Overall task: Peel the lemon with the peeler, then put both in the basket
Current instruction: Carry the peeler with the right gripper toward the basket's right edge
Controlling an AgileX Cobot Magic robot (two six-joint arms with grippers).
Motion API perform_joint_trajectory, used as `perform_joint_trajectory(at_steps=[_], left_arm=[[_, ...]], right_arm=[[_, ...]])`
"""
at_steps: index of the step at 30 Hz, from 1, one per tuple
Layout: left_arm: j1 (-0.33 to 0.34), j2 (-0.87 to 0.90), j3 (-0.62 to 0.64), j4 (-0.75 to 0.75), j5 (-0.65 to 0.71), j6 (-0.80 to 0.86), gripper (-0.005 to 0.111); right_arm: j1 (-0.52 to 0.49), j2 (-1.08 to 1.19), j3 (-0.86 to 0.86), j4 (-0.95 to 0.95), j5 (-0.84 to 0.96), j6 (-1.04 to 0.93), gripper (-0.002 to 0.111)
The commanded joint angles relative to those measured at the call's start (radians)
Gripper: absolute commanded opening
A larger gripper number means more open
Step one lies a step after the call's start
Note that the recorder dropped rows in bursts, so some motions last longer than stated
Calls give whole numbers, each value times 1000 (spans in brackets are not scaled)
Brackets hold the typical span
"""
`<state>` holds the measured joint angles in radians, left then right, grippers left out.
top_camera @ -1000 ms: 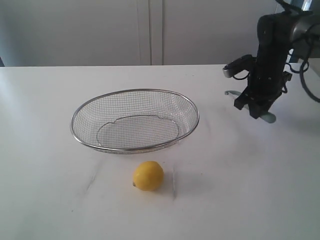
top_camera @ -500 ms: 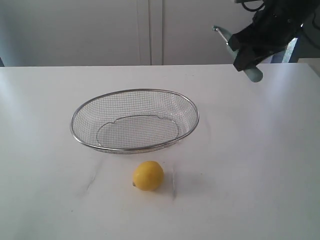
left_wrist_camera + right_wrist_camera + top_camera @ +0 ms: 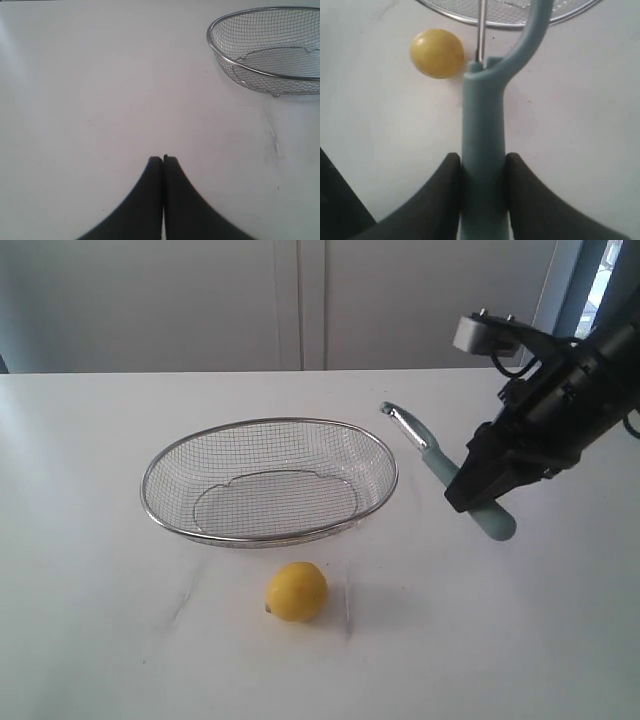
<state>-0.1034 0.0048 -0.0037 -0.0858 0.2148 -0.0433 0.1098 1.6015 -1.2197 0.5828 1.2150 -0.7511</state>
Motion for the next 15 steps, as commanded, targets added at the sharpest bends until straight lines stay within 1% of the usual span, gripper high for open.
perform_joint_trajectory(at_steps=[1,4,11,15], left_arm=[[-3,-5,4,-10,-3,-5,0],[-3,-5,4,-10,-3,-5,0],[-3,-5,4,-10,-3,-5,0],[-3,-5,4,-10,-3,-5,0]], right_arm=[[0,-10,63,19,-77,-45,0],[0,-10,106,49,-125,-48,0],[0,-10,108,121,-114,-45,0],[0,-10,108,130,-114,-45,0]])
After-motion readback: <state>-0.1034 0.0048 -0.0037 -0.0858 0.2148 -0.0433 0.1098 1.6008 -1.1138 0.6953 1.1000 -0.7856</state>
